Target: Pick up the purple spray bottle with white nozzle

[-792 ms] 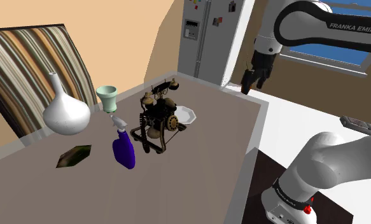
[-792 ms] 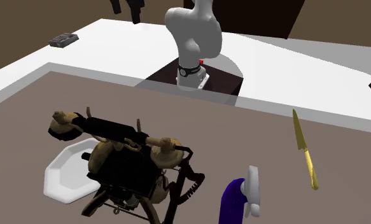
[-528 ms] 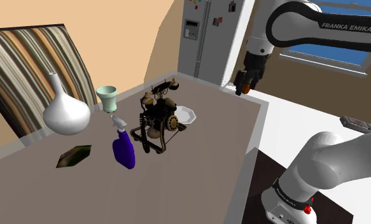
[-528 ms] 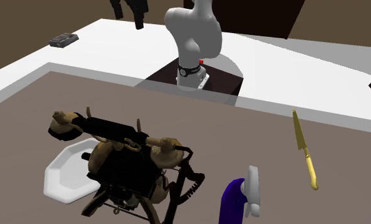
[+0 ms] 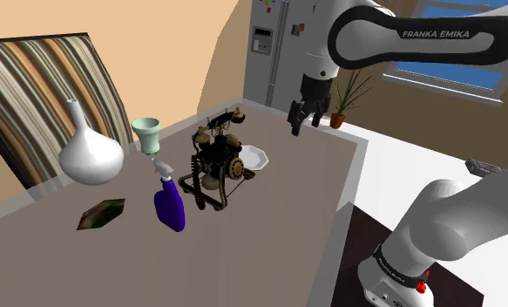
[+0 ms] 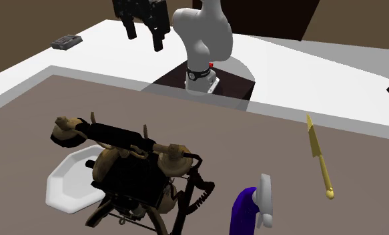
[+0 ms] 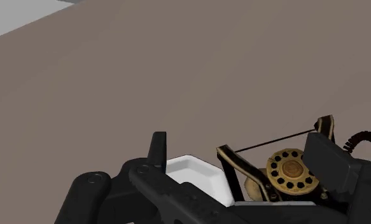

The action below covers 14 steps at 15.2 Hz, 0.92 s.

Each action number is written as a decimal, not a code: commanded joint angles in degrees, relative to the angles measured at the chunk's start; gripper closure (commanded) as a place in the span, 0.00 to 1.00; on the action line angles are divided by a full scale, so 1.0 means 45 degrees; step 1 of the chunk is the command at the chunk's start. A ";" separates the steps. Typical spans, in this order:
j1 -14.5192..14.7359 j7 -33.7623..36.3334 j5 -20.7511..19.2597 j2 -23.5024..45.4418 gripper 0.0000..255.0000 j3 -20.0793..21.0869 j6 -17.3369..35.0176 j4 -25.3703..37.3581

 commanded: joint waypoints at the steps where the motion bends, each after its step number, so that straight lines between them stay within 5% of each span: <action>1: 0.0214 0.0390 0.0211 0.0624 0.00 0.0420 0.0268 0.0360; 14: 0.1259 0.2487 0.0146 0.5471 0.00 0.2582 0.1196 0.4275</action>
